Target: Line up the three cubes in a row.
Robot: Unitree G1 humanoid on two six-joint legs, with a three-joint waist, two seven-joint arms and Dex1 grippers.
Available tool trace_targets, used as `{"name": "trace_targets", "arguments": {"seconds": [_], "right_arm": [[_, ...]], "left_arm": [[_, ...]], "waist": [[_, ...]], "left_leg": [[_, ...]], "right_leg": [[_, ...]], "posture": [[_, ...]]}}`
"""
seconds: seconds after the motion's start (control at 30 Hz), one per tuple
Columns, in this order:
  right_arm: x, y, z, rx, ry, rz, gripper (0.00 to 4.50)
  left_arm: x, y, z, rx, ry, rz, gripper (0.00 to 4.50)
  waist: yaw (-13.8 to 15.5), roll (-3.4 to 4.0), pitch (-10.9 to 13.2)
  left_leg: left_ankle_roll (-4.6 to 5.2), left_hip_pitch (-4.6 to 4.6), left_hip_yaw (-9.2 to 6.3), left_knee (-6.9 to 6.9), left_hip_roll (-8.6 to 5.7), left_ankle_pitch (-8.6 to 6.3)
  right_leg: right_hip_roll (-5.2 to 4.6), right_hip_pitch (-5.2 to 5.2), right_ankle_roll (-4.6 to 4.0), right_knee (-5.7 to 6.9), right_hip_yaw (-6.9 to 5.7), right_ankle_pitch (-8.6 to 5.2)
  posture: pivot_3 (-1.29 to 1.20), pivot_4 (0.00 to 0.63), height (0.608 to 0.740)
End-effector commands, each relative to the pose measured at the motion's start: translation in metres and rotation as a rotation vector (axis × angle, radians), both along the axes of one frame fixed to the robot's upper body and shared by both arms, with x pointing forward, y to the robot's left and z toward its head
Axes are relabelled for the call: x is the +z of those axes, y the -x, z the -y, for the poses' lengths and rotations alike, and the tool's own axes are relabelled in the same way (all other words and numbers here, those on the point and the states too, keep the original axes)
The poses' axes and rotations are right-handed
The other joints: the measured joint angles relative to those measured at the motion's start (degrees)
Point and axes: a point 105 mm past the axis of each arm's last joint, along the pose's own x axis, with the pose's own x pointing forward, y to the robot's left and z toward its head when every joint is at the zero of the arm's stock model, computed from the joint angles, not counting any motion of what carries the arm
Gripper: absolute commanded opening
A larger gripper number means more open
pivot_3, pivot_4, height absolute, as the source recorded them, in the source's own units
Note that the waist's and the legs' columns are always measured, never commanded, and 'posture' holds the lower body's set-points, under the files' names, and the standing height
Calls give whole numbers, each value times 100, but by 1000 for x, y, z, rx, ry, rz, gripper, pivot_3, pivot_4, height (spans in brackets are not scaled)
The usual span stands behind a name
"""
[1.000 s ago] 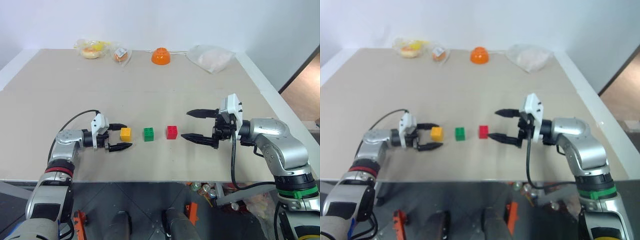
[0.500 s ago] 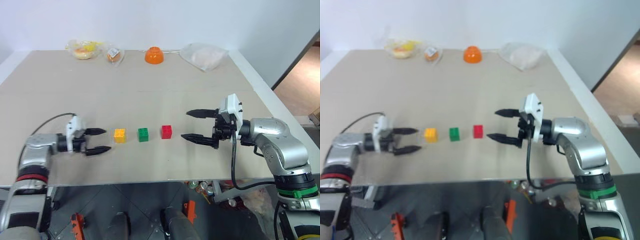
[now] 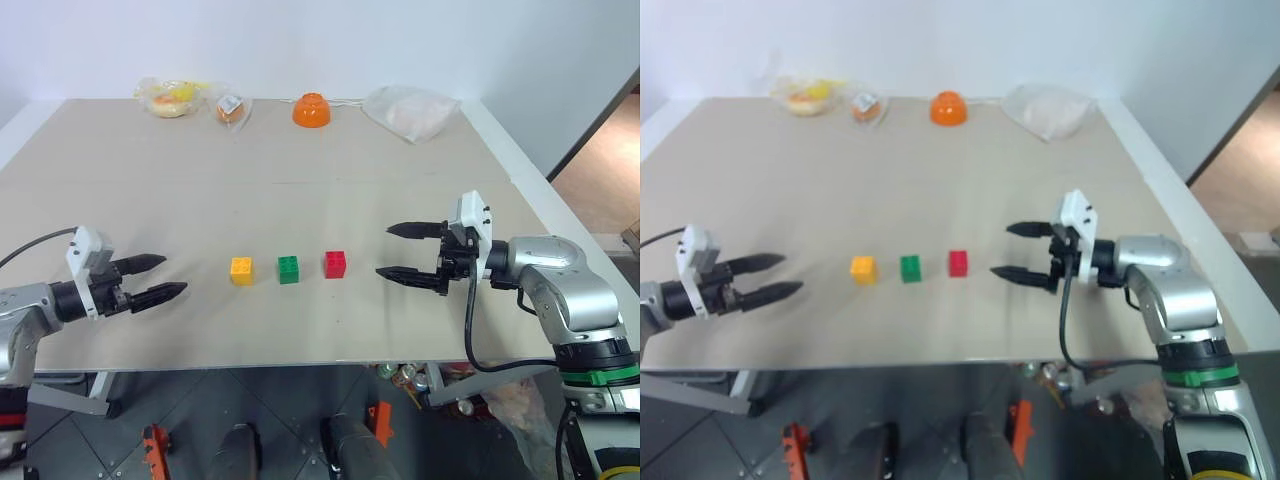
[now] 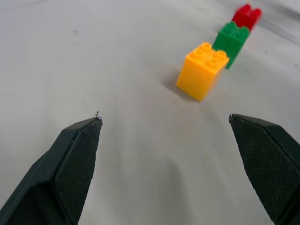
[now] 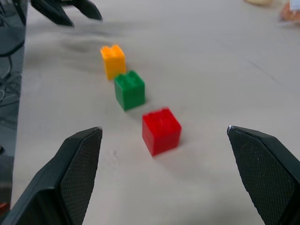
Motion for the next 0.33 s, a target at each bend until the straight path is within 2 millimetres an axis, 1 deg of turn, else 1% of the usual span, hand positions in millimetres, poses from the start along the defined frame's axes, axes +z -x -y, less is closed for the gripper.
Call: {"name": "trace_targets", "arguments": {"seconds": [0.03, 0.2, 0.33], "right_arm": [[12, -2, 4, -4, -1, 54, 4438], [8, -2, 0, 5, -4, 50, 4438], [4, -2, -3, 11, -5, 45, 4438]], "left_arm": [[27, 4, 5, 25, 53, 88, 4487], [25, 12, 10, 24, 83, 53, 4487], [20, 13, 9, 51, 98, 34, 4487]], "waist": [[0, 0, 0], [-9, 0, 0], [-9, 0, 0]], "left_leg": [[0, 2, 0, 0, 1, 0], [0, 7, 9, 1, 0, 0], [0, 7, 15, 0, 1, 0]], "right_leg": [[1, 0, -2, 0, -1, 1], [1, 1, -4, 0, 5, 3], [1, 0, -4, 0, 8, 3]], "posture": [[0, 150, 740], [0, 150, 740], [0, 150, 740]]}}
